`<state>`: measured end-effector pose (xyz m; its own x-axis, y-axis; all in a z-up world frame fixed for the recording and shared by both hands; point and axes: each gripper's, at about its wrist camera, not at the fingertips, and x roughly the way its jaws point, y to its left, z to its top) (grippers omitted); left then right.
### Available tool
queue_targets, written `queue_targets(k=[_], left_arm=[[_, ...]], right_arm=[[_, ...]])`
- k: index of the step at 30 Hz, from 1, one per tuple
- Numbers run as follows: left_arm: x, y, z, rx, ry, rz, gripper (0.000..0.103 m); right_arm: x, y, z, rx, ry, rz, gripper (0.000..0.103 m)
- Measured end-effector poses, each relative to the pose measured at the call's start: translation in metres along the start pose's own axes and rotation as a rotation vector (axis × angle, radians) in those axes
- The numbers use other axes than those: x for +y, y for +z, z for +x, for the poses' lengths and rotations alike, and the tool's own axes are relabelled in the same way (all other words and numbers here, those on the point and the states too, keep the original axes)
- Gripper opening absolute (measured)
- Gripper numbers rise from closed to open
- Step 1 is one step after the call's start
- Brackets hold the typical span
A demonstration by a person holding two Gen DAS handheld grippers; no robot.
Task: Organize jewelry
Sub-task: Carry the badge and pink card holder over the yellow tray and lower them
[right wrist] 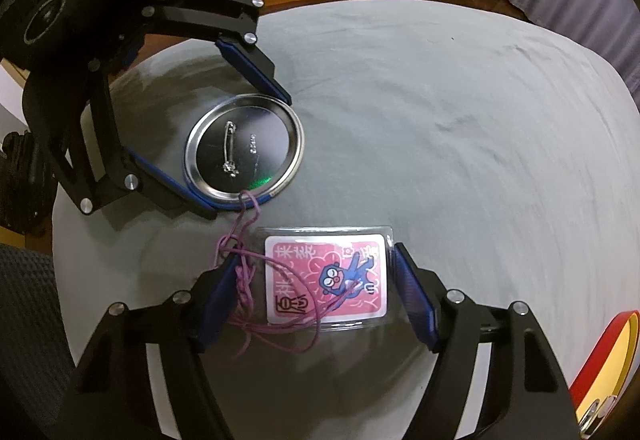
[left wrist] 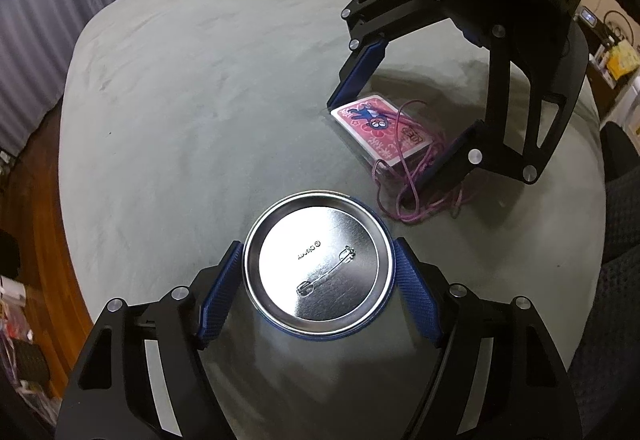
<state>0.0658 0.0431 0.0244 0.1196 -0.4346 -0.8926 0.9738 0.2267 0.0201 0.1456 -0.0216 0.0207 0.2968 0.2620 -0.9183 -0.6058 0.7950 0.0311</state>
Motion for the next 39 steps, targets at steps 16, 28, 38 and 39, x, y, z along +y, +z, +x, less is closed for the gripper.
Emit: queue_targets(k=[16, 28, 38, 39], left_arm=[[0.003, 0.020, -0.014, -0.030, 0.011, -0.026, 0.072], [-0.003, 0.062, -0.022, -0.065, -0.016, 0.015, 0.072], [-0.020, 0.123, -0.017, -0.098, -0.032, 0.088, 0.072], [-0.022, 0.131, -0.016, -0.103, -0.037, 0.094, 0.072]], right_arm=[[-0.039, -0.018, -0.031, -0.067, -0.029, 0.155, 0.066], [-0.065, -0.039, -0.085, -0.139, -0.087, 0.255, 0.066], [-0.113, -0.069, -0.141, -0.201, -0.166, 0.304, 0.066], [-0.121, -0.075, -0.148, -0.205, -0.180, 0.305, 0.066]])
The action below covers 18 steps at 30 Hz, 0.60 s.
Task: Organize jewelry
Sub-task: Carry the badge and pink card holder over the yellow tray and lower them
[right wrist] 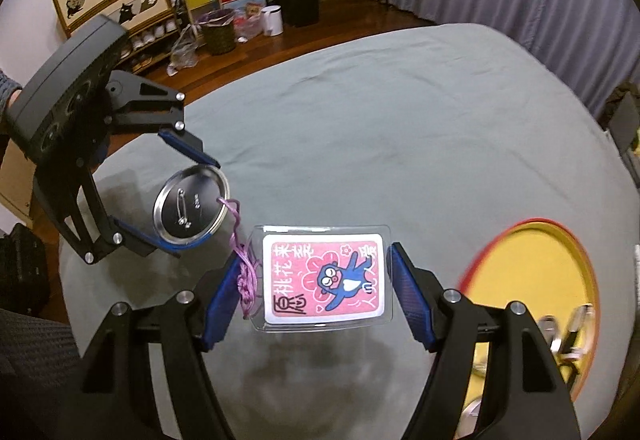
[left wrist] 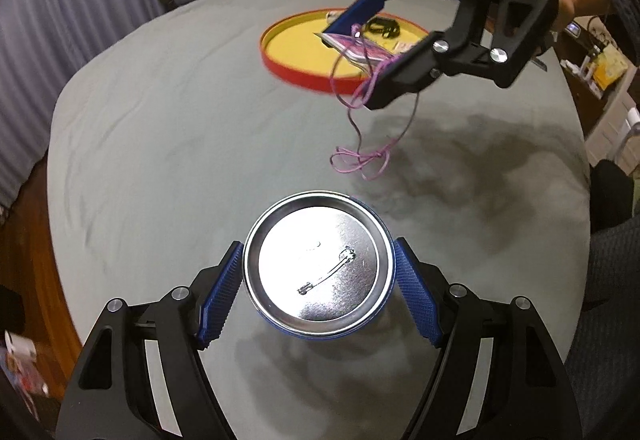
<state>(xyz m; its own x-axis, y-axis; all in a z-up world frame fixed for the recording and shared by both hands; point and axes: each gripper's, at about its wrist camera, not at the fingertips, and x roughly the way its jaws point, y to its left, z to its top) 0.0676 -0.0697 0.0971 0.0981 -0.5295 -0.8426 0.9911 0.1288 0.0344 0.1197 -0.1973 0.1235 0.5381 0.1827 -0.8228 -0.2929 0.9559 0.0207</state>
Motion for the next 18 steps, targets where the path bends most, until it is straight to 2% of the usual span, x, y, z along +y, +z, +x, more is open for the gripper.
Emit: queue_targets(k=[7, 18], left_arm=[[-0.012, 0.054, 0.019, -0.044, -0.016, 0.044, 0.072], [-0.020, 0.140, 0.081, -0.068, -0.039, 0.092, 0.072]], right_arm=[[-0.059, -0.018, -0.028, -0.012, -0.069, 0.036, 0.066], [-0.143, -0.050, -0.044, -0.009, -0.139, 0.119, 0.066]])
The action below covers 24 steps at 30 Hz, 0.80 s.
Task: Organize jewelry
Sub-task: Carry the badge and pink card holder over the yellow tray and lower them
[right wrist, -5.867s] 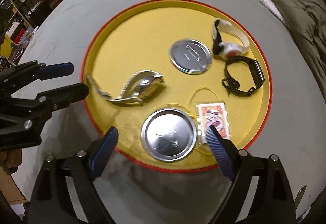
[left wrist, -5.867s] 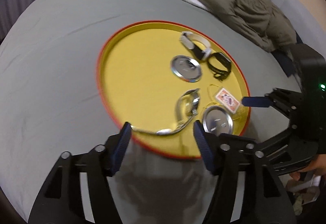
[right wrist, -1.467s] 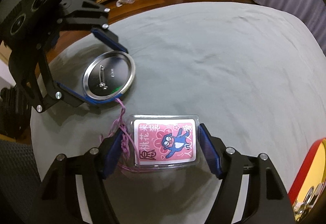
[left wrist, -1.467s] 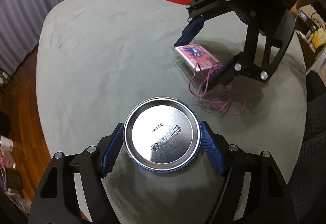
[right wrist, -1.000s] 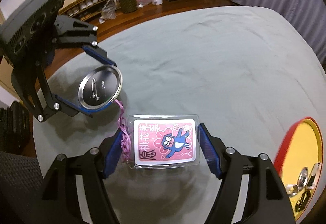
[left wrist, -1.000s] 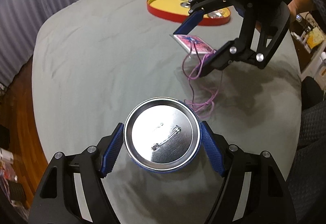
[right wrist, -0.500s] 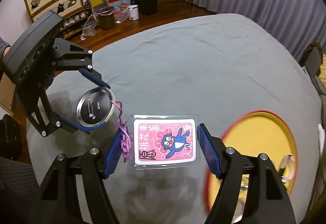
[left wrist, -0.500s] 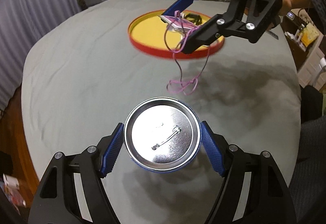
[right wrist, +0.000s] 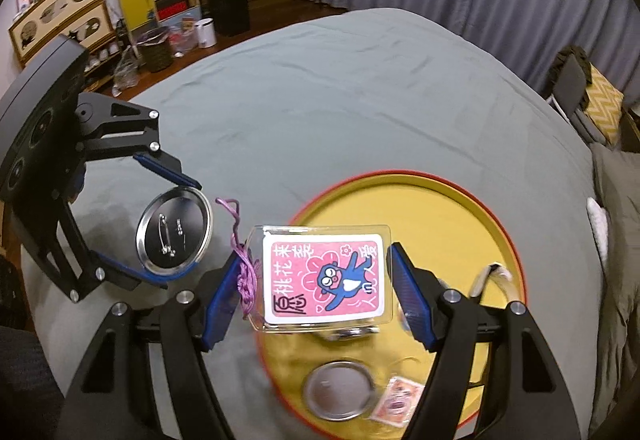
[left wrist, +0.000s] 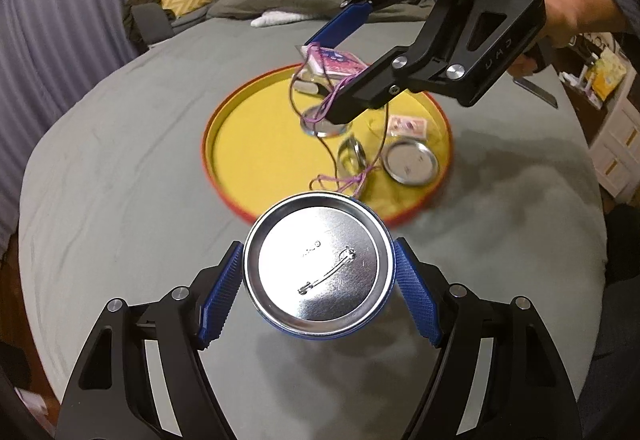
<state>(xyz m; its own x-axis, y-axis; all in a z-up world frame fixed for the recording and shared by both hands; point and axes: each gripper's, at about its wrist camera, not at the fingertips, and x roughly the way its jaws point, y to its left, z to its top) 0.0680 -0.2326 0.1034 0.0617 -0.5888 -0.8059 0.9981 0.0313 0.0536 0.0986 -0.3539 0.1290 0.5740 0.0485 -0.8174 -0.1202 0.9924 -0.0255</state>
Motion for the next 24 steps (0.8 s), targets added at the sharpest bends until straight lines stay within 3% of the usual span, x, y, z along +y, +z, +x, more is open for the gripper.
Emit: queue_targets(k=[11, 24], left_arm=[[0.022, 0.058, 0.065, 0.022, 0.020, -0.025, 0.072], [0.039, 0.073, 0.129, 0.128, -0.009, -0.048, 0.072]], right_arm=[[-0.055, 0.004, 0.033, -0.002, -0.013, 0.017, 0.066], [-0.060, -0.001, 0.092, 0.091, 0.003, -0.057, 0.066]])
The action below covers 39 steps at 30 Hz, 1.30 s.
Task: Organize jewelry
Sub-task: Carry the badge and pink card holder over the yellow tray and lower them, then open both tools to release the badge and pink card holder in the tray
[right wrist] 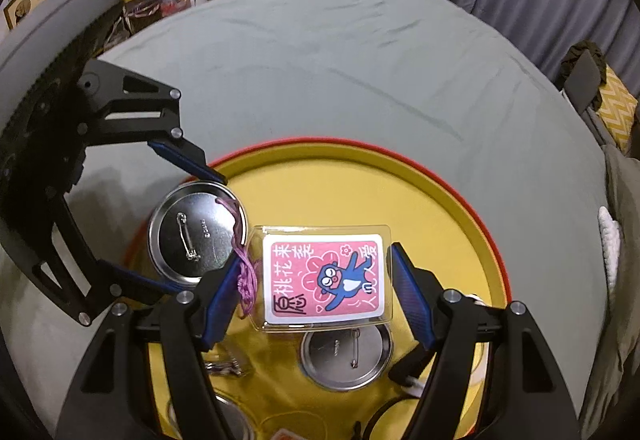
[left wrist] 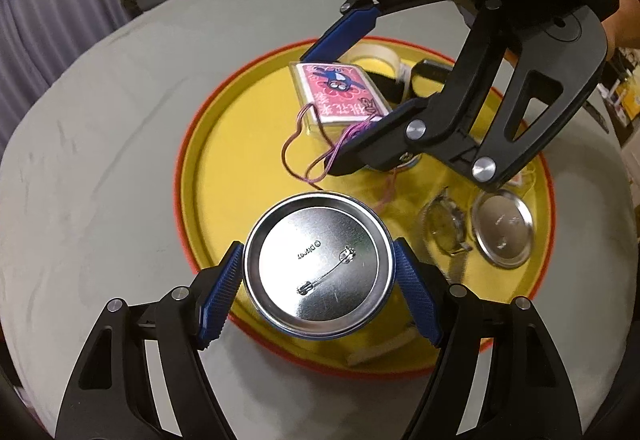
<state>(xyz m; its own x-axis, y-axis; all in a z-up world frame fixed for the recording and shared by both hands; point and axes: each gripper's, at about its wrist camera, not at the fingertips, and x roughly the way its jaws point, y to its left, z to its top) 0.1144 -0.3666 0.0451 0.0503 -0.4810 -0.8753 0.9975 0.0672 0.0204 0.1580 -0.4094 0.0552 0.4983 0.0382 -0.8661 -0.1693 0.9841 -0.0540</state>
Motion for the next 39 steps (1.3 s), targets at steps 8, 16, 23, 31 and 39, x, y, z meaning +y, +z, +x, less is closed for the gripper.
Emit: queue_targets(k=[8, 16, 23, 31, 39], left_arm=[[0.001, 0.000, 0.022, 0.057, -0.026, 0.012, 0.072], [0.000, 0.005, 0.038, 0.084, -0.024, 0.033, 0.072], [0.005, 0.008, 0.040, 0.076, -0.030, 0.039, 0.072], [0.011, 0.006, 0.045, 0.057, -0.021, 0.042, 0.072], [0.006, -0.003, 0.041, 0.053, -0.012, 0.041, 0.073]], right_arm=[[-0.014, 0.005, 0.037, 0.066, 0.010, 0.019, 0.066], [-0.024, 0.008, 0.063, 0.107, 0.032, 0.020, 0.066], [-0.028, 0.005, 0.072, 0.112, 0.034, 0.033, 0.068], [-0.029, 0.002, 0.073, 0.100, 0.030, 0.024, 0.071], [-0.022, 0.001, 0.073, 0.097, 0.014, 0.010, 0.072]])
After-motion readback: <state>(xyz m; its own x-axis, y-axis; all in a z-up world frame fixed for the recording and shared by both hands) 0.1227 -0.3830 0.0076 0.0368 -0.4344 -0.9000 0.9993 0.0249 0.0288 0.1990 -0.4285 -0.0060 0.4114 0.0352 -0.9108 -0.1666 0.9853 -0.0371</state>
